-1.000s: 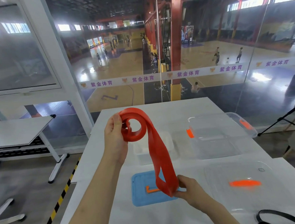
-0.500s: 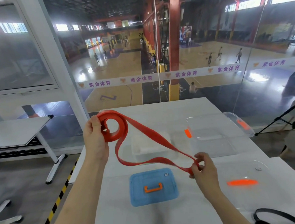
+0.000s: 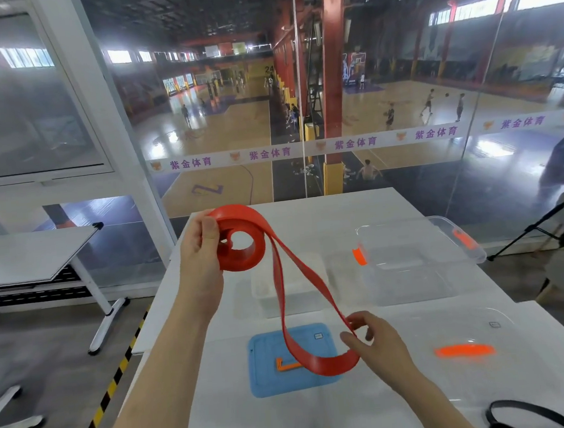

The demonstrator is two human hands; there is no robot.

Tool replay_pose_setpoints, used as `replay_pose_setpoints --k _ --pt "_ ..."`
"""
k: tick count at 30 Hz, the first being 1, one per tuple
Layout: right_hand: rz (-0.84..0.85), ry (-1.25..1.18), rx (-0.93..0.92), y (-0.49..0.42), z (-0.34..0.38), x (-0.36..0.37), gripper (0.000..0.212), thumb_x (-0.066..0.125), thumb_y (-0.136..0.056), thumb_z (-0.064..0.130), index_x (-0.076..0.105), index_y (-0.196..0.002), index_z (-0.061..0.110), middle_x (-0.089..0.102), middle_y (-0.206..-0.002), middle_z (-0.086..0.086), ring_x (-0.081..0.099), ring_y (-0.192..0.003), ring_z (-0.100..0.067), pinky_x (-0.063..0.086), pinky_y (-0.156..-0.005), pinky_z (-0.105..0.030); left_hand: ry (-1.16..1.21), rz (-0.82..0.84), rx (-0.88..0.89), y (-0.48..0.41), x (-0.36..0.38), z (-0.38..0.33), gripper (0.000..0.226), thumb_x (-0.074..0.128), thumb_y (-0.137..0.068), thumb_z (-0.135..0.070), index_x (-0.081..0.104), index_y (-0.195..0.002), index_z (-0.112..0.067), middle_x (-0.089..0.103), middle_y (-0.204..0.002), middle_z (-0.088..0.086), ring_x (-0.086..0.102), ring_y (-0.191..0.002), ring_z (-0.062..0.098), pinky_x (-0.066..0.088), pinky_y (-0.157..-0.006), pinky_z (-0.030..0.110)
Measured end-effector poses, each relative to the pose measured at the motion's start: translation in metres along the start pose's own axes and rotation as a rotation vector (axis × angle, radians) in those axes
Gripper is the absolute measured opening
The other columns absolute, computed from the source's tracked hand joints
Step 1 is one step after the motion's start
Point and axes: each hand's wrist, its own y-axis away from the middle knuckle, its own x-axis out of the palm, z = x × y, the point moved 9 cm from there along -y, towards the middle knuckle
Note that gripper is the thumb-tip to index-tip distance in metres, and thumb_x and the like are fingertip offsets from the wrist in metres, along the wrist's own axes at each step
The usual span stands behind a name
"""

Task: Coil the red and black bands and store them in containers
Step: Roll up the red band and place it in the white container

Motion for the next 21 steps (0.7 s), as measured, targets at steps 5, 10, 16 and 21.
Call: replay_pose_setpoints --k 5,10,16,21 --pt "0.037 -0.033 -0.143 -0.004 0.047 -0.001 0.037 0.08 -0.084 0.05 0.061 -0.115 0.05 0.064 -0.117 0.03 0.06 -0.108 0.005 0.045 -0.086 -0.016 -0.111 0.175 0.045 0.02 0.031 -0.011 0.048 0.044 -0.096 -0.052 0.057 -0.129 -0.019 0.068 -0.113 -0.003 0.063 -0.108 0.015 0.056 -0.094 0.032" --pt "0.048 -0.177 -0.27 -0.005 0.111 -0.016 0.036 0.08 -0.088 0.038 0.064 -0.119 0.043 0.07 -0.115 0.026 0.065 -0.113 0.0 0.053 -0.093 -0.026 -0.153 0.25 0.033 0.035 0.053 -0.011 0.035 0.048 -0.095 -0.046 0.056 -0.125 -0.029 0.067 -0.111 -0.006 0.065 -0.099 -0.001 0.052 -0.077 0.01" --pt "0.032 -0.432 -0.368 -0.003 0.163 -0.03 0.039 0.079 -0.092 0.018 0.063 -0.124 0.034 0.071 -0.119 0.021 0.067 -0.119 -0.007 0.055 -0.101 -0.026 -0.162 0.294 -0.007 0.042 0.062 -0.001 0.047 0.05 -0.09 -0.052 0.053 -0.131 -0.029 0.063 -0.122 -0.003 0.062 -0.114 0.02 0.053 -0.078 0.011" --pt "0.02 -0.557 -0.332 -0.004 0.167 -0.031 0.043 0.08 -0.09 0.013 0.067 -0.127 0.032 0.075 -0.118 0.014 0.071 -0.116 -0.013 0.057 -0.1 -0.029 -0.158 0.284 -0.026 0.044 0.06 -0.001 0.043 0.051 -0.091 -0.051 0.054 -0.129 -0.032 0.063 -0.122 -0.005 0.061 -0.114 0.018 0.053 -0.077 0.01"
